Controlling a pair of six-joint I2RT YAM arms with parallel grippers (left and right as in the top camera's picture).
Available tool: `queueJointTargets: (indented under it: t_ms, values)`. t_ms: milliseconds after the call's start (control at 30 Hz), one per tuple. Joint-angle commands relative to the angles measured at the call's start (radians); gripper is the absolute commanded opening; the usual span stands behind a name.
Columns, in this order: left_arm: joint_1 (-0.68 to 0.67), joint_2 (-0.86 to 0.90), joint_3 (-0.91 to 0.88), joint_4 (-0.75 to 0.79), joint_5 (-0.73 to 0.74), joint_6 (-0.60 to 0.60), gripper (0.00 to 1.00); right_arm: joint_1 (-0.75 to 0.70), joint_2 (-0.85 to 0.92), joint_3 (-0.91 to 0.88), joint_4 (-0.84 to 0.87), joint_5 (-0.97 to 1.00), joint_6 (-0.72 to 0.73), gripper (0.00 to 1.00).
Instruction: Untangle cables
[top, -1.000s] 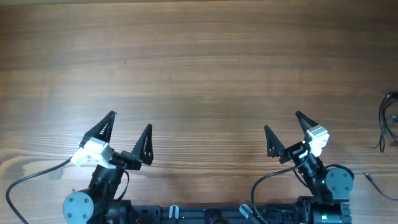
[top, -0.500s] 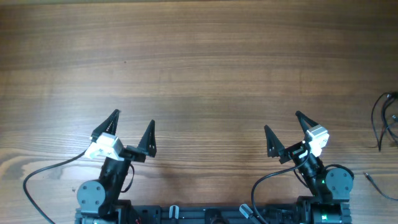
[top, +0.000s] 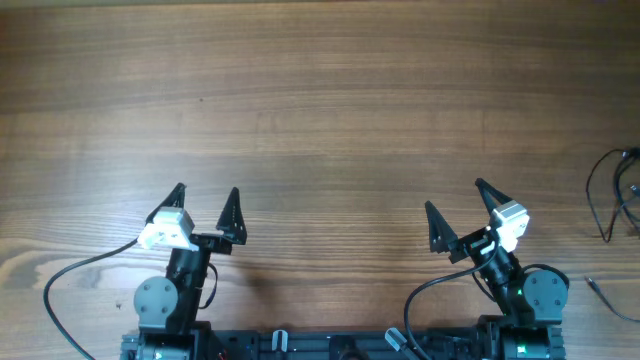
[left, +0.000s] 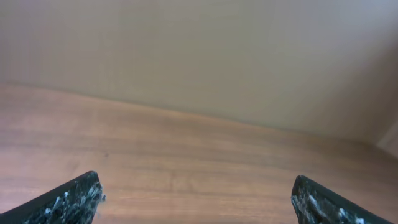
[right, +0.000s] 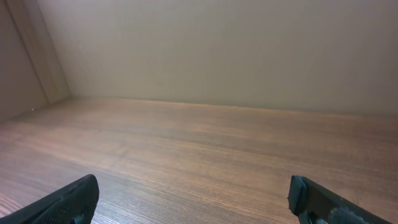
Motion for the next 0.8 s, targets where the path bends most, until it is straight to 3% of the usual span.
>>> queueJointTargets:
  t_ms: [0,767]
  values:
    - [0.006,-0.010,-0.009,-0.089,-0.039,-0.016,1.00,0.005,-0.014,0.000,0.003,0.010,0.016,1.00]
    - [0.006,-0.008,-0.009,-0.092,-0.050,-0.010,1.00,0.005,-0.014,0.000,0.003,0.010,0.017,1.00]
